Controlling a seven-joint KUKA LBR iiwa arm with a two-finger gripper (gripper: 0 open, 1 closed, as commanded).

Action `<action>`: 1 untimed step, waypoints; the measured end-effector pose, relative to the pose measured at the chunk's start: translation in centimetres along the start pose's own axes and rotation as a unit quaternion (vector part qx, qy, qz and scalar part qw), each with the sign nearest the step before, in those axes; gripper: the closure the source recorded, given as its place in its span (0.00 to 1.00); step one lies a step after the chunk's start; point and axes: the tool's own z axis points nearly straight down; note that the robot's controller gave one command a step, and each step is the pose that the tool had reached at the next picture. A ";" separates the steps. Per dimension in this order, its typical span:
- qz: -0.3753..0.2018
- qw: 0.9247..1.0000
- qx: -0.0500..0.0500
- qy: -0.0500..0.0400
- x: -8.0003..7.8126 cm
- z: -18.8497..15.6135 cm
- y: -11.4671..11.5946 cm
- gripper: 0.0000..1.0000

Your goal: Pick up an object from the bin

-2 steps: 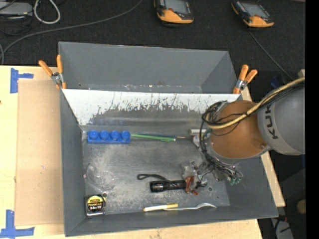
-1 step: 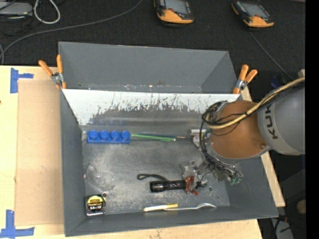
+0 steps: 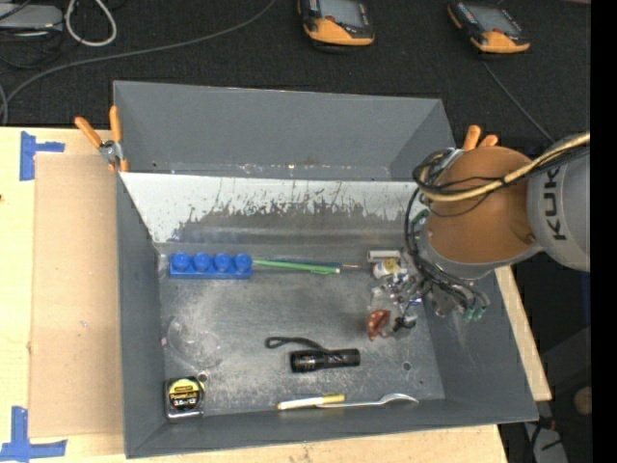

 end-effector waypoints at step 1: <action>-0.046 0.999 -0.001 0.003 2.5 -7.1 2.1 1.00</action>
Offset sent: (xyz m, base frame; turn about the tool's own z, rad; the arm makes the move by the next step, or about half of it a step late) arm 0.0320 -0.0302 0.2227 -0.0026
